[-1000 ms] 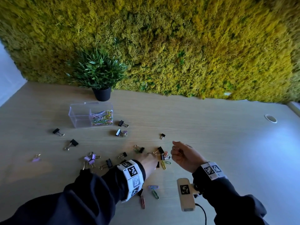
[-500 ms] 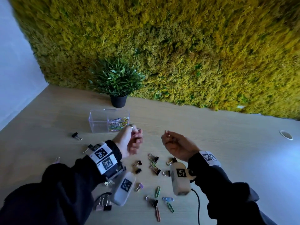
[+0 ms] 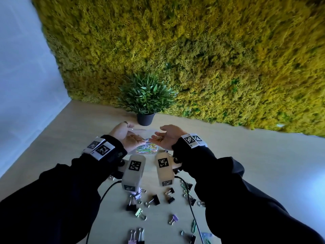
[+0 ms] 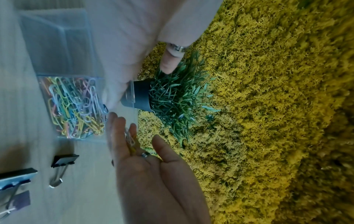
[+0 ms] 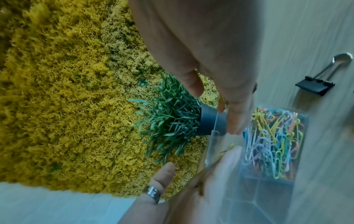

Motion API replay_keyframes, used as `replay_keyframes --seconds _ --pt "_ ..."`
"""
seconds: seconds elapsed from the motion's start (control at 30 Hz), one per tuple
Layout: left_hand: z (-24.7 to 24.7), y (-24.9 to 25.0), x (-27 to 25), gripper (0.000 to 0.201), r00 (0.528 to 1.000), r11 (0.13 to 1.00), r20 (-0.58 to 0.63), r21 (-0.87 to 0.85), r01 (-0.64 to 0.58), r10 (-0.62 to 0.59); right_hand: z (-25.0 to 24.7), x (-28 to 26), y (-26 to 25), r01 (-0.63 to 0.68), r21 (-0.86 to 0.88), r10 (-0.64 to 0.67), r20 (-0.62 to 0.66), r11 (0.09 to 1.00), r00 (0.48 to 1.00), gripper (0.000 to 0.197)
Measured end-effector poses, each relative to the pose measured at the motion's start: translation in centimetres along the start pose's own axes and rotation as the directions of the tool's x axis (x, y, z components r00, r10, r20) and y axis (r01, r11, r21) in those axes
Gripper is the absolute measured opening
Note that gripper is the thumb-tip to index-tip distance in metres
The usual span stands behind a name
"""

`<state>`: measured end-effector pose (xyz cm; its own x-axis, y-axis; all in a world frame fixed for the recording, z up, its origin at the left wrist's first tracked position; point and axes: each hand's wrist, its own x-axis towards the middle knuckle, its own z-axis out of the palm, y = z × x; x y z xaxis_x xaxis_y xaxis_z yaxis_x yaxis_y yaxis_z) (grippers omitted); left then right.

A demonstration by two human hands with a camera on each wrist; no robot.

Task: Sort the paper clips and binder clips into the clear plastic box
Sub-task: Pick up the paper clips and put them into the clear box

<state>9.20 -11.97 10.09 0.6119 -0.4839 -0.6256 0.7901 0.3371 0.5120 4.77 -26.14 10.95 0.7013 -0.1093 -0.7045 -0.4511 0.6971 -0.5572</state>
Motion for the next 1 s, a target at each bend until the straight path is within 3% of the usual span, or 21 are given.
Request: replay_keyframes --seconds 0.1,0.2,0.27,0.33,0.43,0.47,0.53,0.6,0.7,0.77,0.8,0.87,1.0 --pt "-0.2 0.3 0.1 0.057 1.0 1.0 0.021 -0.007 0.0 0.0 0.4 -0.5 0.0 0.006 -0.057 -0.003 0.049 0.998 0.999 0.048" --pt "0.4 0.2 -0.6 0.025 0.999 0.999 0.014 -0.027 -0.043 0.044 0.4 -1.6 0.2 0.03 -0.103 -0.017 0.121 0.994 0.992 0.038" --pt "0.1 -0.4 -1.2 0.027 0.995 0.995 0.039 0.036 -0.091 0.089 -0.4 -2.6 0.2 0.069 -0.167 -0.039 0.18 0.984 0.983 0.028" --pt "0.4 -1.5 -1.9 0.02 0.985 0.979 0.037 0.109 -0.171 0.168 -2.3 -3.8 -0.2 0.153 -0.238 -0.096 0.233 0.959 0.968 0.033" --pt "1.7 -4.3 -2.4 0.025 0.961 0.899 0.025 0.348 -0.267 0.276 -6.8 -5.5 -0.6 0.221 -0.363 -0.147 0.221 0.905 0.964 0.033" --pt "2.0 -5.4 -2.5 0.026 0.948 0.823 0.049 0.485 -0.297 0.313 -8.5 -6.0 -0.6 0.238 -0.415 -0.164 0.206 0.878 0.965 0.03" --pt "2.4 -7.8 -1.8 0.028 0.929 0.573 0.194 0.742 -0.349 0.316 -11.7 -6.9 -0.5 0.256 -0.544 -0.21 0.145 0.799 0.967 0.021" --pt "2.6 -10.5 -1.0 0.028 0.927 0.3 0.336 0.878 -0.373 0.17 -14.6 -7.3 -0.2 0.207 -0.705 -0.222 0.071 0.678 0.972 0.015" --pt "3.2 -14.4 -0.2 0.026 0.905 -0.088 0.426 0.901 -0.425 -0.002 -18.3 -7.2 1.2 0.138 -0.877 -0.175 0.062 0.46 0.983 0.016" --pt "3.7 -16.1 0.1 0.026 0.888 -0.29 0.458 0.845 -0.449 -0.043 -20.0 -7.2 2.5 0.18 -0.955 -0.201 0.133 0.237 0.97 0.014" --pt "4.0 -16.7 0.2 0.028 0.882 -0.356 0.469 0.817 -0.453 -0.047 -20.5 -7.2 3.3 0.2 -0.969 -0.203 0.169 0.146 0.965 0.014" --pt "4.3 -17.5 0.6 0.028 0.878 -0.434 0.477 0.782 -0.447 -0.046 -20.8 -7.3 4.7 0.234 -0.97 -0.207 0.217 0.061 0.954 0.016" --pt "4.7 -18.3 1.3 0.021 0.866 -0.499 0.5 0.757 -0.423 0.024 -20.8 -7.5 5.6 0.249 -0.962 -0.288 0.27 -0.109 0.919 0.019"
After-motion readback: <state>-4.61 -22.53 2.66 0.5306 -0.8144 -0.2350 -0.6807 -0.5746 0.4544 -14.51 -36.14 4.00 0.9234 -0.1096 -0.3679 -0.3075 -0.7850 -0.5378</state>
